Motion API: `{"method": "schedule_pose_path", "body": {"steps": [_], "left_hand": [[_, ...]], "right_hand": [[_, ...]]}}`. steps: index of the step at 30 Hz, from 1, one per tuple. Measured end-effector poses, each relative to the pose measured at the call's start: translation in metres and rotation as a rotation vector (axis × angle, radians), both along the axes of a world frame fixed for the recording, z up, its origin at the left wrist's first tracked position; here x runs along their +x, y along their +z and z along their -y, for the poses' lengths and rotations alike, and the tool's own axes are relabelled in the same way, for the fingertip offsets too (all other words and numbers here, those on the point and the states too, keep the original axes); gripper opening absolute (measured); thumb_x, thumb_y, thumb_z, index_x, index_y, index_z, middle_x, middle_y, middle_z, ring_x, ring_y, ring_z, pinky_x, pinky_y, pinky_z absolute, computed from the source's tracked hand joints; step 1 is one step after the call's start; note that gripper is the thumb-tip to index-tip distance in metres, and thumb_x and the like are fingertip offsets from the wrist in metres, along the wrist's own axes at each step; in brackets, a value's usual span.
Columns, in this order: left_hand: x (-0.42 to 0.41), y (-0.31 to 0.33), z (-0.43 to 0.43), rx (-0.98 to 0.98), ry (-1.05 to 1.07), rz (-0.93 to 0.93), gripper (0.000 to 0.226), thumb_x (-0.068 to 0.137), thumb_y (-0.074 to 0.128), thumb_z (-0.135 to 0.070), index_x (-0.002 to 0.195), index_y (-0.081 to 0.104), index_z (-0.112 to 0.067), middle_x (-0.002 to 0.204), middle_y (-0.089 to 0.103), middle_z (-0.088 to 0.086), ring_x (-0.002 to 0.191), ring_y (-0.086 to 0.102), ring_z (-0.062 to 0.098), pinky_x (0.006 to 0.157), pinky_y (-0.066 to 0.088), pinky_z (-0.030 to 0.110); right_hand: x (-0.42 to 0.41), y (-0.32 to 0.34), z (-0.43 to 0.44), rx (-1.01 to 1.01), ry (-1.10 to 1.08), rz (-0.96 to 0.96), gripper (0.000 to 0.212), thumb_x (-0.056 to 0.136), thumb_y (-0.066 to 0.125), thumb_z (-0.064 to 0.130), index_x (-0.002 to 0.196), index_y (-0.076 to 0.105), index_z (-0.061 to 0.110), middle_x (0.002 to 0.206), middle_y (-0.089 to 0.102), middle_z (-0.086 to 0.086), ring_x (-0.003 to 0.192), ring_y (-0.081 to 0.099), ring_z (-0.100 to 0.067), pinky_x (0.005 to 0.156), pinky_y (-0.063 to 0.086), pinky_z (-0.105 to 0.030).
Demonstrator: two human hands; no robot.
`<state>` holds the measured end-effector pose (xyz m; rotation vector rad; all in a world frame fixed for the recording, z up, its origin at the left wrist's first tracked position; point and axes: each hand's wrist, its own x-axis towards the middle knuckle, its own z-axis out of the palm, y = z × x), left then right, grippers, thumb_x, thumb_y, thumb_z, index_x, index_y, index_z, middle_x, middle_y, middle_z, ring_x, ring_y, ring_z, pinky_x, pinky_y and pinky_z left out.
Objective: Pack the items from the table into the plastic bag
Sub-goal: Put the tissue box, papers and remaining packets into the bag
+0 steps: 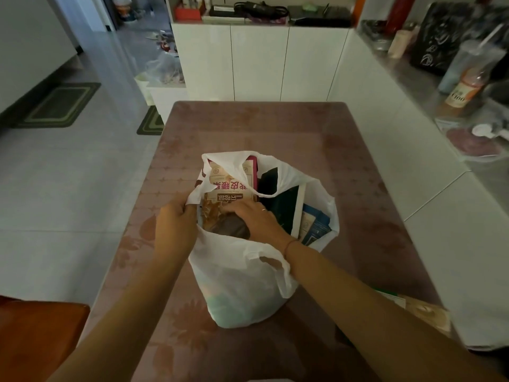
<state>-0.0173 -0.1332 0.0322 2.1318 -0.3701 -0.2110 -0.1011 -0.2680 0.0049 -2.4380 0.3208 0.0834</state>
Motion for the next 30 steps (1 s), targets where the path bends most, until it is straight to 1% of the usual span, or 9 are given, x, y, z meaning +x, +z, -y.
{"method": "schedule_pose_path", "body": {"steps": [6,9,11,14,19,23,26,27,30], "left_hand": [[0.0,0.004,0.001,-0.044,-0.025,-0.008,0.033,0.1,0.039,-0.018,0.117,0.066,-0.011,0.096,0.07,0.008,0.082,0.065,0.026,0.073,0.055,0.032],[-0.002,0.005,0.0,-0.045,-0.032,-0.025,0.034,0.1,0.04,-0.023,0.117,0.067,-0.012,0.1,0.071,0.008,0.086,0.067,0.028,0.082,0.057,0.041],[-0.003,0.006,-0.001,-0.036,-0.046,-0.008,0.033,0.1,0.041,-0.025,0.113,0.068,-0.013,0.096,0.072,0.007,0.083,0.067,0.028,0.077,0.058,0.04],[-0.005,0.007,0.001,-0.034,-0.078,0.026,0.031,0.099,0.041,-0.026,0.116,0.066,-0.017,0.095,0.069,0.0,0.08,0.065,0.019,0.065,0.051,0.022],[-0.007,0.007,0.006,-0.012,-0.098,0.017,0.033,0.099,0.041,-0.031,0.122,0.063,-0.021,0.105,0.069,-0.001,0.09,0.065,0.022,0.069,0.048,0.02],[-0.007,0.003,0.007,0.0,-0.086,0.015,0.035,0.099,0.04,-0.033,0.124,0.062,-0.021,0.103,0.069,0.001,0.087,0.064,0.022,0.063,0.045,0.018],[-0.011,0.004,0.01,-0.004,-0.076,-0.003,0.036,0.1,0.039,-0.028,0.127,0.06,-0.019,0.108,0.067,0.002,0.09,0.062,0.022,0.072,0.048,0.024],[-0.012,0.005,0.012,-0.011,-0.073,-0.005,0.036,0.099,0.039,-0.026,0.127,0.06,-0.018,0.111,0.067,0.005,0.092,0.062,0.024,0.076,0.05,0.029],[-0.016,0.006,0.015,-0.005,-0.061,0.008,0.036,0.1,0.039,-0.023,0.129,0.059,-0.014,0.115,0.066,0.008,0.092,0.059,0.025,0.079,0.049,0.034]], "right_hand": [[0.009,-0.008,0.001,-0.088,0.039,-0.11,0.048,0.092,0.054,0.035,0.137,0.038,0.032,0.151,0.029,-0.002,0.141,0.02,-0.031,0.113,0.016,-0.054],[-0.001,-0.006,0.005,-0.089,0.073,-0.061,0.059,0.09,0.055,0.04,0.142,0.028,0.035,0.154,0.02,0.001,0.143,0.013,-0.031,0.115,0.011,-0.057],[-0.015,0.001,0.012,-0.03,0.072,0.044,0.066,0.089,0.054,0.043,0.146,0.021,0.033,0.156,0.014,0.0,0.144,0.008,-0.03,0.116,0.008,-0.055],[-0.04,0.019,0.025,0.172,-0.029,0.259,0.065,0.088,0.048,0.044,0.146,0.021,0.029,0.155,0.019,0.001,0.143,0.015,-0.022,0.114,0.017,-0.043],[-0.093,0.028,0.064,0.352,-0.319,0.385,0.048,0.094,0.05,0.029,0.14,0.036,0.025,0.139,0.035,0.012,0.123,0.034,0.006,0.1,0.036,-0.015],[-0.154,0.005,0.102,0.246,-0.455,0.092,0.056,0.085,0.062,0.04,0.136,0.041,0.032,0.146,0.036,0.007,0.128,0.032,-0.004,0.107,0.033,-0.031],[-0.199,-0.019,0.124,0.102,-0.369,-0.36,0.101,0.058,0.07,0.069,0.142,0.023,0.038,0.151,0.026,0.003,0.135,0.029,-0.016,0.11,0.033,-0.039],[-0.21,-0.026,0.129,0.082,-0.322,-0.497,0.108,0.055,0.072,0.068,0.144,0.02,0.036,0.151,0.025,0.001,0.136,0.029,-0.02,0.109,0.035,-0.04],[-0.233,-0.049,0.134,0.008,-0.227,-0.681,0.077,0.07,0.074,0.047,0.134,0.037,0.027,0.124,0.041,0.003,0.121,0.044,-0.02,0.093,0.047,-0.031]]}}
